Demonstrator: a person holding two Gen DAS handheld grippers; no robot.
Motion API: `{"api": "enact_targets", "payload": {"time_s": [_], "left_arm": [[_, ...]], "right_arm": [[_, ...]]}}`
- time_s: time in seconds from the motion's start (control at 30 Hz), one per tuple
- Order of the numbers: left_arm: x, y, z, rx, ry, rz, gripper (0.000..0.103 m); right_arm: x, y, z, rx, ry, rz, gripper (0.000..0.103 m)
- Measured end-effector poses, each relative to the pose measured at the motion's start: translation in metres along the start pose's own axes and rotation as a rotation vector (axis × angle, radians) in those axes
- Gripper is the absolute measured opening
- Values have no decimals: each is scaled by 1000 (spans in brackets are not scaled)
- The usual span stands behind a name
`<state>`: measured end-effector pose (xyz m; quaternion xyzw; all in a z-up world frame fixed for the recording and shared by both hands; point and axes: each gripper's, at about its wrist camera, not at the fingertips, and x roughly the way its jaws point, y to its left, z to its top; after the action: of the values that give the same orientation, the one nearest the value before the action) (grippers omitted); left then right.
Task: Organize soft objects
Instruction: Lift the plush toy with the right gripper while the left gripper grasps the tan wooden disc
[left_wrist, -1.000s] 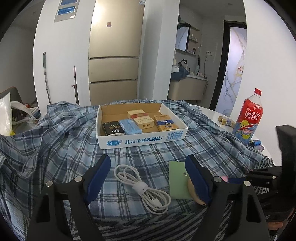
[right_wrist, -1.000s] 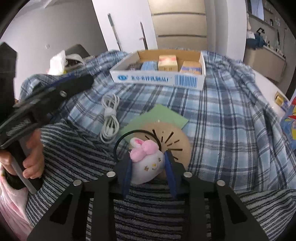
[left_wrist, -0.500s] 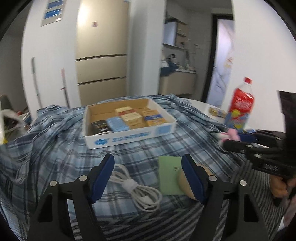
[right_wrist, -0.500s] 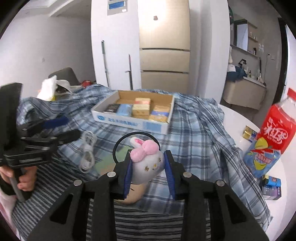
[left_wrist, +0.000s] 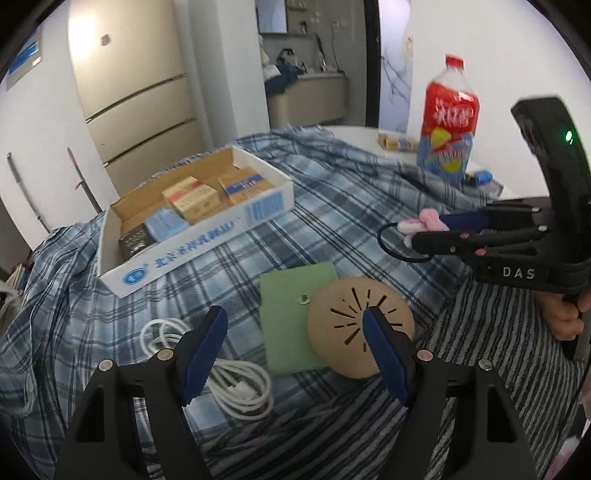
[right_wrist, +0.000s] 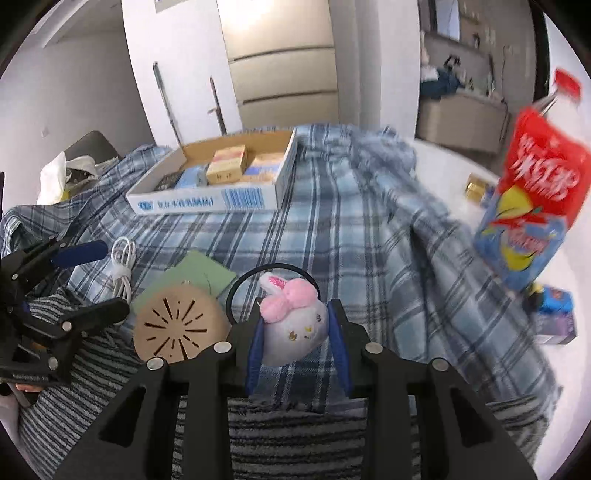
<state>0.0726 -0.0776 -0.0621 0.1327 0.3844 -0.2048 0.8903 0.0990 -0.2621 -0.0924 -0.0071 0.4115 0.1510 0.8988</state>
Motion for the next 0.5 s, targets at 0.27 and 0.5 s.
{"api": "enact_targets", "payload": {"time_s": [0.27,0.5], "left_arm": [[20,-20,10,53,87,-102,87],[33,-39,4,136,146,-124,87]], "right_arm": [[-5,-4,-2,20,-30,23,31],[-8,-10,-1,43,-41,43,32]]}}
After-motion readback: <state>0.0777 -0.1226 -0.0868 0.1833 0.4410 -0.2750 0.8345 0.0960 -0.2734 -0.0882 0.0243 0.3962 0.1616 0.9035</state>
